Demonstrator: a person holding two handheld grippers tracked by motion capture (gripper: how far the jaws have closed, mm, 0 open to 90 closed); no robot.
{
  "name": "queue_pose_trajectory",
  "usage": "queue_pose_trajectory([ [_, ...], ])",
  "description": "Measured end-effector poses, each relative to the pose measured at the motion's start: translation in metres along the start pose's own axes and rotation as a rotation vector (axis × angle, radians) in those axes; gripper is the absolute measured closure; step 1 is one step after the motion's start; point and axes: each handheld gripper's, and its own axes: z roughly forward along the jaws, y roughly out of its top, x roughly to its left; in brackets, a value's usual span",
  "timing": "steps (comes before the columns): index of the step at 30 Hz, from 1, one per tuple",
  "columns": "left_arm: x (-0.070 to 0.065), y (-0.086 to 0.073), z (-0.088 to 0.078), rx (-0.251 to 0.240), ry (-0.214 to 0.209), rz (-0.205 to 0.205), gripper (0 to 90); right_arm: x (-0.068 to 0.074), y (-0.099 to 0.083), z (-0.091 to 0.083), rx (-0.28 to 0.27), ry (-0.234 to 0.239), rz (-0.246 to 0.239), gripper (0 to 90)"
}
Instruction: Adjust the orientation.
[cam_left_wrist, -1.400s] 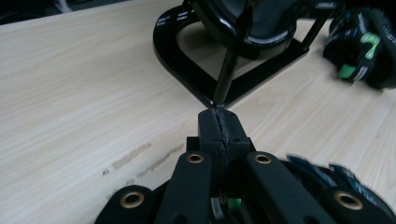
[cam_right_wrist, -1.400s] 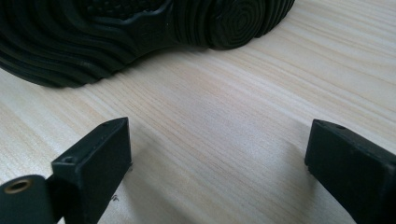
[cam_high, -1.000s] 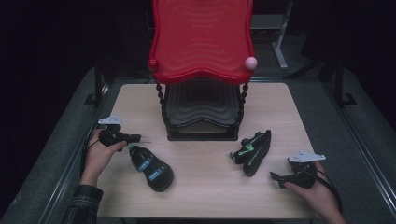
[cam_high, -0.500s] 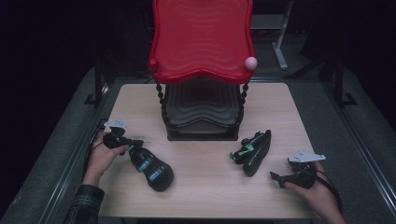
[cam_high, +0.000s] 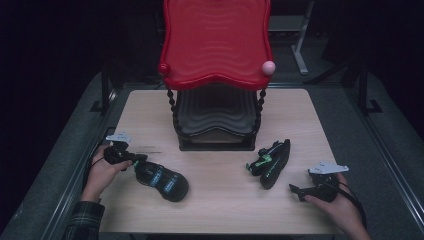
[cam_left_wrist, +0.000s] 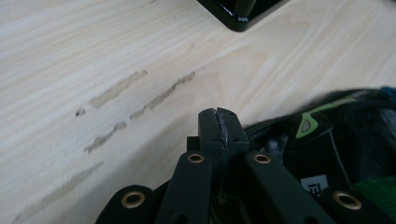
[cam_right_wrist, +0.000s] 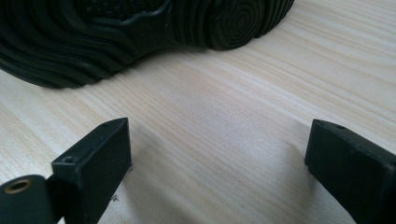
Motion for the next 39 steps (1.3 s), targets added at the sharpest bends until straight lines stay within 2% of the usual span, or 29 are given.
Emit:
queue_pose_trajectory([
  [4, -0.003, -0.006, -0.006, 0.01, 0.003, 0.004, 90.0, 0.0, 0.0, 0.0, 0.0, 0.0, -0.001, 6.4],
  [16, -0.012, -0.028, -0.021, -0.003, -0.028, -0.007, 90.0, 0.0, 0.0, 0.0, 0.0, 0.0, -0.001, 6.4],
  [30, -0.039, -0.053, -0.036, 0.001, -0.074, 0.012, 90.0, 0.0, 0.0, 0.0, 0.001, -0.001, -0.001, 6.3],
  [39, -0.058, -0.062, -0.038, 0.008, -0.114, 0.049, 90.0, 0.0, 0.0, 0.0, 0.002, -0.001, -0.001, 6.4],
])
